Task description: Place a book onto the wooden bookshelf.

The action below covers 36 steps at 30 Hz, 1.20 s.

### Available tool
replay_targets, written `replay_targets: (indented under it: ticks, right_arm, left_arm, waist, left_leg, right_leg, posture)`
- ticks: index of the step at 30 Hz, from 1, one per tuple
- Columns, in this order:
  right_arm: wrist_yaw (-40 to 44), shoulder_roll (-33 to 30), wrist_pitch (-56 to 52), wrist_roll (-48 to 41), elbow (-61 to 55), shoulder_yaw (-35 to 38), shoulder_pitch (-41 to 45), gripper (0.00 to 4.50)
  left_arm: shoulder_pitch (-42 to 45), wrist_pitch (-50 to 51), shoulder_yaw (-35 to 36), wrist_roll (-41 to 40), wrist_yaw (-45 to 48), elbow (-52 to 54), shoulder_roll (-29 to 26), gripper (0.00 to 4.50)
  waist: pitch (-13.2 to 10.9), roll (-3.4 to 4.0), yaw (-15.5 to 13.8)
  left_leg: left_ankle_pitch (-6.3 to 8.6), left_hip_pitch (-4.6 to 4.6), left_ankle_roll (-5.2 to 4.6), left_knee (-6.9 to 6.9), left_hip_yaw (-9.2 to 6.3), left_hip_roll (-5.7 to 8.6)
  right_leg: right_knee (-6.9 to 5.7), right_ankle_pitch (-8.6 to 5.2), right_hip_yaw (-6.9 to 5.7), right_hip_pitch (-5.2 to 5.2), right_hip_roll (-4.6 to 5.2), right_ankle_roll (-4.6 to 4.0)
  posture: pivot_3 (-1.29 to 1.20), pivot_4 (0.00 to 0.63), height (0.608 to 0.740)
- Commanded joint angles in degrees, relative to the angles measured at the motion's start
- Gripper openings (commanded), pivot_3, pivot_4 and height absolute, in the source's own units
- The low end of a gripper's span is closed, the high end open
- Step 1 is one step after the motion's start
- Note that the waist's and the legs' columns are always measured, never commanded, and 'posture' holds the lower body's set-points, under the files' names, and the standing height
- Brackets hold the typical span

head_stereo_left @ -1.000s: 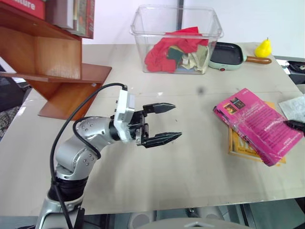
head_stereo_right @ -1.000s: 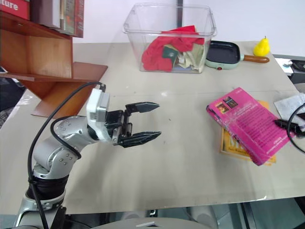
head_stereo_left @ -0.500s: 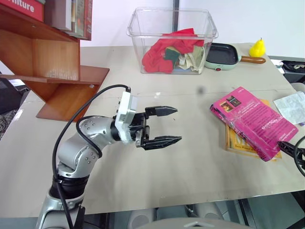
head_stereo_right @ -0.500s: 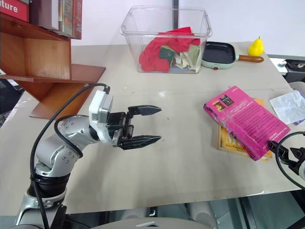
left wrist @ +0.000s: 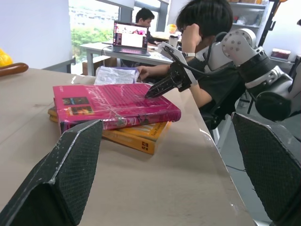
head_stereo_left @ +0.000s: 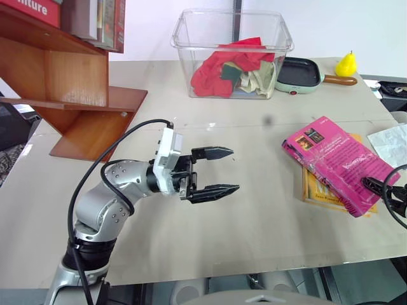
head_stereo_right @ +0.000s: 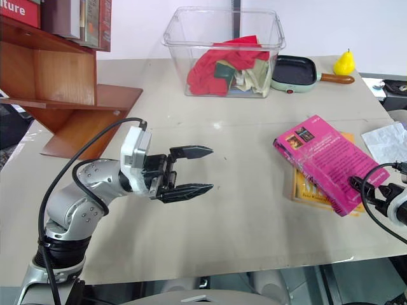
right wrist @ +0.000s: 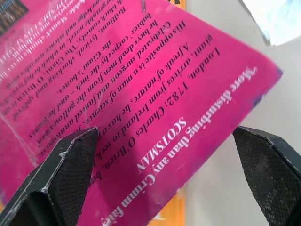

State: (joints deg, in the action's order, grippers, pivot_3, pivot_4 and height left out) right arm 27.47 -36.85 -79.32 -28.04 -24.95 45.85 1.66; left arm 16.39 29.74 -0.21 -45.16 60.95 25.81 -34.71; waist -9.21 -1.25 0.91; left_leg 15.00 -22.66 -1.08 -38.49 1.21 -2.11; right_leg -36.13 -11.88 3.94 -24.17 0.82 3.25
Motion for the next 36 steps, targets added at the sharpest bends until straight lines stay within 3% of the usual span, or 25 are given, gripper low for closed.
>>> replay_targets:
  ticks: [1,2,4,6,10,15,19,24,36]
  right_arm:
    - [1.7,-6.0,2.4,0.1,0.9,-0.4,-0.1,3.98]
    - [2.9,-8.2,2.2,-0.7,0.9,-1.2,-0.2,3.69]
    - [4.9,-12.7,2.4,-1.2,0.9,-3.5,-0.3,2.69]
    - [6.1,-16.5,3.4,-1.4,2.4,-6.0,1.7,2.14]
    - [7.9,-23.9,14.5,4.0,12.9,-17.6,7.2,0.12]
    - [11.2,-26.2,34.5,17.3,38.1,-38.6,21.4,0.05]
    - [19.0,-26.0,40.1,21.2,48.6,-47.1,28.8,0.05]
    - [26.0,-25.7,38.7,19.6,46.0,-48.6,30.0,0.05]
    - [25.2,-22.5,32.6,16.4,34.2,-45.4,25.1,0.05]
  left_arm:
    - [0.8,0.5,1.6,-1.4,-0.9,2.5,-0.8,4.50]
    - [0.8,0.6,1.7,-1.6,-1.0,2.6,-0.9,4.50]
    - [1.0,0.9,1.8,-1.9,-1.2,2.8,-1.0,4.50]
    - [1.3,1.1,1.8,-1.9,-1.4,2.7,-1.0,4.50]
    - [1.8,1.2,1.1,-1.7,-2.1,2.8,-0.4,4.50]
    - [2.0,1.1,0.4,-1.4,-2.8,3.2,-0.1,4.50]
    - [-1.0,0.4,1.5,-1.1,-2.4,4.2,-0.8,4.50]
    - [-3.7,-0.5,1.8,-0.7,-2.3,5.3,-1.3,4.50]
    - [-6.0,-1.5,1.8,-0.5,-2.2,5.7,-1.6,4.50]
  waist:
    - [0.0,0.00,0.0]
    - [0.0,0.00,0.0]
    - [0.0,0.00,0.2]
    - [0.0,0.00,0.2]
    - [0.0,-0.01,0.6]
    - [0.0,-0.05,1.1]
    - [-0.1,0.13,1.1]
    - [-0.1,0.15,1.2]
    - [-0.1,0.14,1.1]
  left_leg:
    - [0.00,0.00,0.00,0.00,0.02,0.01]
    - [0.00,0.00,0.00,-0.01,0.03,0.01]
    - [0.00,0.00,0.00,0.01,0.02,0.00]
    - [0.00,0.02,0.00,0.03,0.00,-0.03]
    - [0.00,0.04,0.00,0.04,0.02,-0.03]
    - [0.00,-0.01,0.00,0.03,0.11,-0.02]
    - [0.00,-0.15,0.00,0.15,0.11,0.01]
    - [0.03,-0.15,-0.04,0.26,0.04,-0.02]
    - [0.03,-0.09,-0.04,0.08,0.06,-0.01]
  right_leg:
    - [0.01,0.00,0.00,0.00,0.01,0.00]
    - [0.02,0.00,0.02,0.00,0.01,0.00]
    - [0.02,0.00,0.01,0.00,0.00,0.00]
    - [0.03,0.00,0.01,-0.01,-0.05,0.00]
    - [0.06,0.00,0.00,0.00,-0.04,0.00]
    - [0.22,0.01,0.02,0.00,0.00,0.01]
    - [0.24,0.16,0.08,-0.12,0.01,-0.15]
    - [0.25,0.22,0.03,-0.16,-0.02,0.02]
    - [0.15,0.11,0.03,-0.10,0.00,-0.15]
  posture:
    - [0.00,0.150,0.740]
    - [0.00,0.150,0.740]
    - [0.00,0.150,0.740]
    - [0.00,0.150,0.740]
    - [0.00,0.150,0.740]
    - [0.00,0.150,0.740]
    - [0.00,0.150,0.740]
    - [0.00,0.150,0.740]
    - [0.00,0.150,0.740]
